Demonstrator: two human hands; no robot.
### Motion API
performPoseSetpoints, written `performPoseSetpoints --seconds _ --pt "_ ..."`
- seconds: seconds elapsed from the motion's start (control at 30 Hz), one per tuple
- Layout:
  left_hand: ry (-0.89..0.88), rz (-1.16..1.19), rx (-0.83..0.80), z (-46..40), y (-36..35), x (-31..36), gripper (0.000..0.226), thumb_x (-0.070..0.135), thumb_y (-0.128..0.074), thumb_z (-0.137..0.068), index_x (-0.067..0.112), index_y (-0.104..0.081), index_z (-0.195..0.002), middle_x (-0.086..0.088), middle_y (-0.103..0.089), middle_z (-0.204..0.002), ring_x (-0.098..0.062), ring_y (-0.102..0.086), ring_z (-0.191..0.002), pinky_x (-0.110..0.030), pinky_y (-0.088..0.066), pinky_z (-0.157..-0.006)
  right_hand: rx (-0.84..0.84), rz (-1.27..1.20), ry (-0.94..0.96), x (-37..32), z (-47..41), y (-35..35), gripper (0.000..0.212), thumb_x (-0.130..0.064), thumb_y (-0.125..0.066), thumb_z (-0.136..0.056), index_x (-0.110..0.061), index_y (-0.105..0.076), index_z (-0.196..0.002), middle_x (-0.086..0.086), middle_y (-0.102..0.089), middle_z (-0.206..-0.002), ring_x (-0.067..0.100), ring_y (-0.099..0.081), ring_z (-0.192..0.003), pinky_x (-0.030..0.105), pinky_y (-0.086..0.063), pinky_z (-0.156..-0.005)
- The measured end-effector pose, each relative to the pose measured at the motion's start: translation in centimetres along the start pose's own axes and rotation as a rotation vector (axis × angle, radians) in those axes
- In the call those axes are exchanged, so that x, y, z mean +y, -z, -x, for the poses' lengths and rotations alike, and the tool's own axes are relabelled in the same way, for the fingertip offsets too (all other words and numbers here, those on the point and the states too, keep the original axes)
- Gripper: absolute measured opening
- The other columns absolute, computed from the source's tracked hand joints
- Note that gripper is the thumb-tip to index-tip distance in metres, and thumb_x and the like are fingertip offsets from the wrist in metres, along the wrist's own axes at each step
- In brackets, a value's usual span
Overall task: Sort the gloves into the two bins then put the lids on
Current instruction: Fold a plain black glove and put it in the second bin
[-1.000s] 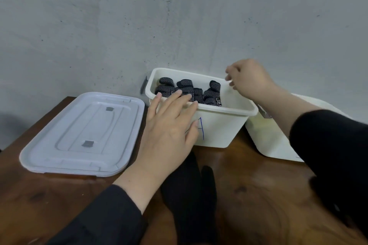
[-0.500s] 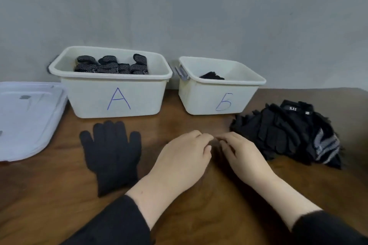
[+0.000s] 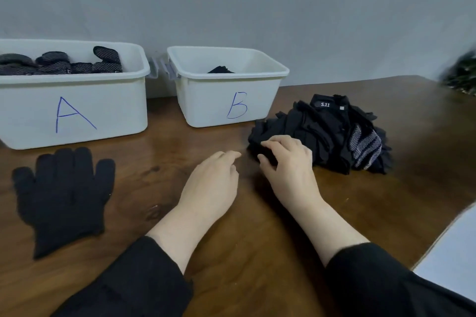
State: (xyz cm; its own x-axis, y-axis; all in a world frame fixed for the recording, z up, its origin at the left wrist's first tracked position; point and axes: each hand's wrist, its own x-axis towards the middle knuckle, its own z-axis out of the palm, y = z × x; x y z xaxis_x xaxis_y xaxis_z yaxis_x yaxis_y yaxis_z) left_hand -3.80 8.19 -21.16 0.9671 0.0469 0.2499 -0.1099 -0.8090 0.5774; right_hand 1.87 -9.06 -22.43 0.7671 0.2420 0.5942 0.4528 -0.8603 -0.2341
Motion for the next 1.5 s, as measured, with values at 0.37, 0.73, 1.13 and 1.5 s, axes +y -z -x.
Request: performPoseSetpoints --seconds 0.37,0.73,1.13,1.5 --pt "-0.013 0.031 0.006 0.0 0.7 -0.3 0.037 0.026 -0.043 -0.104 0.028 -0.052 -0.139 0.010 -0.056 -0.132 -0.010 -0.054 -0.118 -0.031 -0.046 -0.101 0.004 0.188 -0.102 1.9 -1.6 -1.0 0.013 -0.027 -0.062 -0.093 -0.021 -0.072 -0.099 -0.006 -0.066 -0.108 0.022 -0.058 -0.106 0.046 -0.029 -0.108" --pt "-0.014 0.077 0.039 -0.2 1.0 -0.6 0.039 0.034 -0.042 -0.105 0.030 -0.048 -0.143 0.013 -0.052 -0.140 -0.006 -0.048 -0.127 -0.019 -0.036 -0.101 0.054 -0.265 -0.258 0.1 -8.3 9.5 0.014 -0.017 -0.054 -0.092 -0.017 -0.068 -0.093 -0.004 -0.065 -0.079 0.019 -0.056 -0.073 0.026 -0.039 -0.068" --pt "-0.019 0.517 0.105 0.1 1.7 -0.3 0.060 0.060 -0.044 -0.094 0.041 -0.035 -0.150 0.025 -0.047 -0.143 0.007 -0.043 -0.131 -0.026 -0.038 -0.111 -0.040 -0.878 -0.299 -2.5 -12.2 16.2 0.025 -0.012 -0.057 -0.093 -0.024 -0.064 -0.072 -0.006 -0.058 -0.065 0.013 -0.054 -0.063 0.030 -0.046 -0.062" --pt "0.114 1.037 -0.076 3.4 4.5 -0.1 0.017 0.022 -0.060 -0.099 0.021 -0.073 -0.088 0.004 -0.071 -0.087 -0.008 -0.061 -0.078 -0.027 -0.048 -0.079 -0.544 -0.842 -0.221 -5.8 -10.8 12.9 0.021 -0.016 -0.058 -0.099 -0.020 -0.072 -0.082 0.006 -0.062 -0.079 0.022 -0.053 -0.072 0.030 -0.039 -0.063"
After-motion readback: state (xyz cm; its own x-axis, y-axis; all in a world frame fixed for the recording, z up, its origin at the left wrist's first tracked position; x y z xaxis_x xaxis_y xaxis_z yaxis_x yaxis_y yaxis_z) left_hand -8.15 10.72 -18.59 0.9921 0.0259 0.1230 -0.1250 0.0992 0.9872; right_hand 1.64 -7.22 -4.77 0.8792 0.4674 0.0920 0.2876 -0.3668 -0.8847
